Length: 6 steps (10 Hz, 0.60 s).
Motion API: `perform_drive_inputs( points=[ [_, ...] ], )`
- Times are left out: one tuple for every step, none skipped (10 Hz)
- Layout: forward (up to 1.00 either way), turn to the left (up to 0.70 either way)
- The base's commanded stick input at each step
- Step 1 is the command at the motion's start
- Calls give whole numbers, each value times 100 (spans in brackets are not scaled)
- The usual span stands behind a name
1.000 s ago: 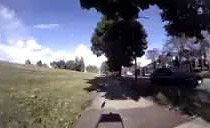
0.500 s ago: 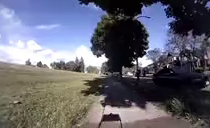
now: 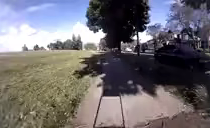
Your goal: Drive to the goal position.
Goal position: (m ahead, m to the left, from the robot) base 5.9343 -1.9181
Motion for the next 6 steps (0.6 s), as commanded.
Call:
perform_drive_inputs(
  points=[
    [100,0],
    [100,0],
    [100,0],
    [100,0],
    [100,0],
    [100,0]
  ],
)
